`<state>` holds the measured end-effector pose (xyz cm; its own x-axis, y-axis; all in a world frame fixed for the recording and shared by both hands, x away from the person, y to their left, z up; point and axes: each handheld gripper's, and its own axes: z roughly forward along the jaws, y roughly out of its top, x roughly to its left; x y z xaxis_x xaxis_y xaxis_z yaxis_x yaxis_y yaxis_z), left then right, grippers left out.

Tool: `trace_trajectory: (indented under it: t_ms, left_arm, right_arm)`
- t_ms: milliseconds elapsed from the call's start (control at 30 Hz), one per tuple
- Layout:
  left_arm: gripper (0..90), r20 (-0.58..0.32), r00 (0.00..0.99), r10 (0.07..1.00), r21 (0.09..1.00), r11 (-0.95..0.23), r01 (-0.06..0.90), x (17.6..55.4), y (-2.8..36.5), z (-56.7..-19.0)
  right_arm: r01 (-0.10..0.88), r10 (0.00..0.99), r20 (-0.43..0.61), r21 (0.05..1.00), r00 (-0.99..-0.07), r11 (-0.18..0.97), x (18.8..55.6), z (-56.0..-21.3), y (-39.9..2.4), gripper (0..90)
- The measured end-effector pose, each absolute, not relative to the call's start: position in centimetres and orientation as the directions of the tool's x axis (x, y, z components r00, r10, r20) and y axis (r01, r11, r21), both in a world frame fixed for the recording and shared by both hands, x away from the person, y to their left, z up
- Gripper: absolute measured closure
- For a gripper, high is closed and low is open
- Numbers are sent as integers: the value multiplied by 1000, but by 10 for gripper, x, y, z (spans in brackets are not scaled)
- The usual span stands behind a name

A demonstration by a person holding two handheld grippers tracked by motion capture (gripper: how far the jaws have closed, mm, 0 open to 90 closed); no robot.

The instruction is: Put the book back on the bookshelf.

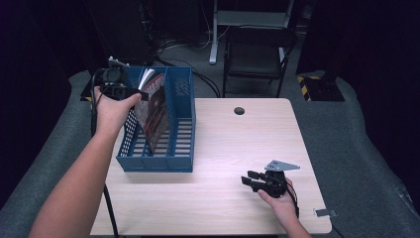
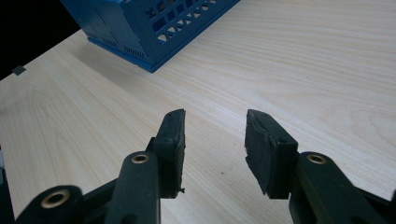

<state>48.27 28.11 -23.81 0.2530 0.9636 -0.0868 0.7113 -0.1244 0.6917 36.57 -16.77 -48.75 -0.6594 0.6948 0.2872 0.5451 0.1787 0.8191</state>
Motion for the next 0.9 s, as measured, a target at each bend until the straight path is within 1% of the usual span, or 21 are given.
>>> trace_trajectory:
  t_ms: [200, 433, 467, 600, 667, 733, 767, 900]
  left_arm:
    - [407, -67, 290, 955, 696, -164, 699, 475, 275, -230]
    - [407, -80, 321, 944, 703, -175, 690, 467, 272, -226]
    - [407, -72, 344, 936, 701, -198, 685, 463, 270, -225]
    - [406, -58, 374, 926, 701, -229, 676, 457, 265, -224]
    - [407, -63, 407, 911, 701, -250, 668, 451, 260, -226]
    - [407, -47, 438, 898, 693, -287, 662, 446, 255, -227]
    - [406, -47, 438, 898, 693, -287, 662, 446, 255, -227]
    - [406, -50, 510, 859, 689, -340, 640, 431, 238, -232]
  right_arm:
    - [541, 693, 276, 819, -666, 194, 366, -488, -166, 578]
    - [540, 691, 276, 819, -668, 195, 365, -488, -165, 581]
    - [544, 692, 278, 817, -666, 195, 365, -488, -165, 582]
    - [542, 693, 273, 817, -667, 200, 365, -488, -164, 583]
    - [539, 692, 269, 817, -670, 203, 366, -487, -164, 582]
    - [536, 693, 267, 820, -669, 201, 366, -487, -164, 582]
    - [536, 693, 267, 820, -669, 201, 366, -487, -164, 582]
    - [535, 693, 265, 820, -670, 203, 365, -487, -164, 583]
